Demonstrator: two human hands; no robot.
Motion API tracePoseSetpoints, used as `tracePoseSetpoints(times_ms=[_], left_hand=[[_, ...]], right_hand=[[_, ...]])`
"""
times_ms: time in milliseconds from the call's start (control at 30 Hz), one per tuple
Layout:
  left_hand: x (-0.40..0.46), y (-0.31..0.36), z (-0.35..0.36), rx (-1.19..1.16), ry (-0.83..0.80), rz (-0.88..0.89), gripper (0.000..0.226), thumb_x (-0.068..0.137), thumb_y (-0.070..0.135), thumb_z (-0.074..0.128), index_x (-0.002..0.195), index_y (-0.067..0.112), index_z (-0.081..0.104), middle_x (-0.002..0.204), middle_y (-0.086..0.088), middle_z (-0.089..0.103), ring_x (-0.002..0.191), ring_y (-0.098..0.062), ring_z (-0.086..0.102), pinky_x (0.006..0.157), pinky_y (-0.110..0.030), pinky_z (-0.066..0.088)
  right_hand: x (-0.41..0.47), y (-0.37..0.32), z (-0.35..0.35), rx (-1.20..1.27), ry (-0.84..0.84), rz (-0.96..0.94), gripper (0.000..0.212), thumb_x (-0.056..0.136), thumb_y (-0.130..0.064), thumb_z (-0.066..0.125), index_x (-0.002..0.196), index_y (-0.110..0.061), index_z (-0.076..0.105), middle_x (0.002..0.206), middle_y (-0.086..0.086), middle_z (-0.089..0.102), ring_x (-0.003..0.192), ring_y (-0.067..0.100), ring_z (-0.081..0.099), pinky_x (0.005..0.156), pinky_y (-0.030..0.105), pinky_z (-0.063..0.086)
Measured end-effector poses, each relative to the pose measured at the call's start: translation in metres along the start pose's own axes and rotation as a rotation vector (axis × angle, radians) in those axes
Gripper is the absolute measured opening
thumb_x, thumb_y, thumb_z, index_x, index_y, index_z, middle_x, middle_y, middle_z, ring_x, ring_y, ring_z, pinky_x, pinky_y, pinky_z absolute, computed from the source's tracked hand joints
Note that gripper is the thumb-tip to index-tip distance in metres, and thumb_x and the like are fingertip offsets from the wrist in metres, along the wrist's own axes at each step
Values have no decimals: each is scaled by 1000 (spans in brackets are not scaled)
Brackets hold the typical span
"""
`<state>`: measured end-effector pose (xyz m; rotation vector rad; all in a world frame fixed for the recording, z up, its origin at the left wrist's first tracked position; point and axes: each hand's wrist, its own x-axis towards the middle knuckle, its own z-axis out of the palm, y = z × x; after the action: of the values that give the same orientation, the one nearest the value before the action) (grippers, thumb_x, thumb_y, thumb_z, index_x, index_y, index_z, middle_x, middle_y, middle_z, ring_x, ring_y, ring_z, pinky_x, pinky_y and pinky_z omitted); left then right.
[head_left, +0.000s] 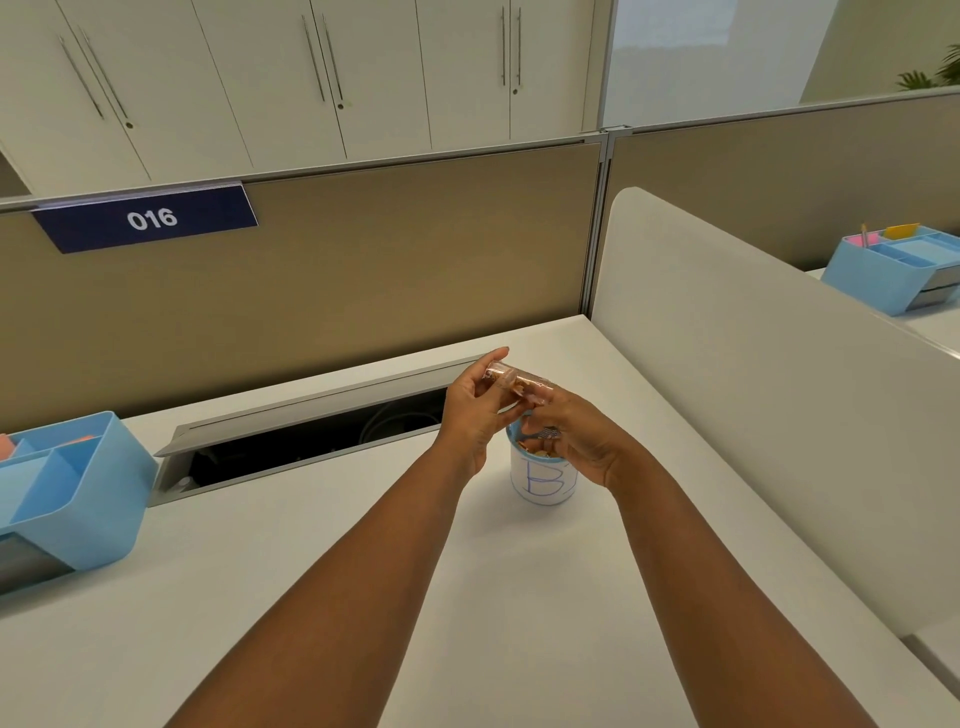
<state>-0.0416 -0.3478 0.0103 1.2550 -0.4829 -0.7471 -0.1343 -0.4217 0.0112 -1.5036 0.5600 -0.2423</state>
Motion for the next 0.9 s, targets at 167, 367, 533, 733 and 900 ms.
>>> tracePoseSetpoints(times_ms=[167,367,533,733,900], left_hand=[[2,-3,1,-18,85,-23,33,87,10,54,119,15,55,123,-19,56,106,-31,59,64,-22,58],[2,-3,2,27,155,-30,35,86,11,55,121,15,54,127,-19,54,109,-32,59,65,-23,55],[4,-2,2,126,210,0,39,86,7,54,125,17,52,130,-20,52,114,-33,56,81,-36,55],[1,-1,8,330,138,91,49,84,2,56,128,22,48,130,-19,49,118,-33,52,88,-45,52],[-1,3,7,176,143,53,29,83,1,58,107,15,50,124,-17,58,111,-31,58,86,-39,54]], right_hand=[[-4,-1,-3,-119,-6,4,55,78,3,47,127,-21,45,121,11,55,111,27,53,98,42,45],[-8,-4,-15,-242,60,-13,38,79,3,49,114,-11,59,106,10,60,94,21,54,74,25,47],[-7,0,-25,-308,221,0,24,87,-14,51,106,-16,66,120,11,62,106,26,54,87,36,49],[-3,12,-23,-549,486,-152,16,77,-16,67,91,-8,72,99,13,72,76,14,56,58,14,42],[-4,10,-18,-93,396,16,21,80,-15,63,100,-10,68,102,10,64,90,20,56,65,23,48]])
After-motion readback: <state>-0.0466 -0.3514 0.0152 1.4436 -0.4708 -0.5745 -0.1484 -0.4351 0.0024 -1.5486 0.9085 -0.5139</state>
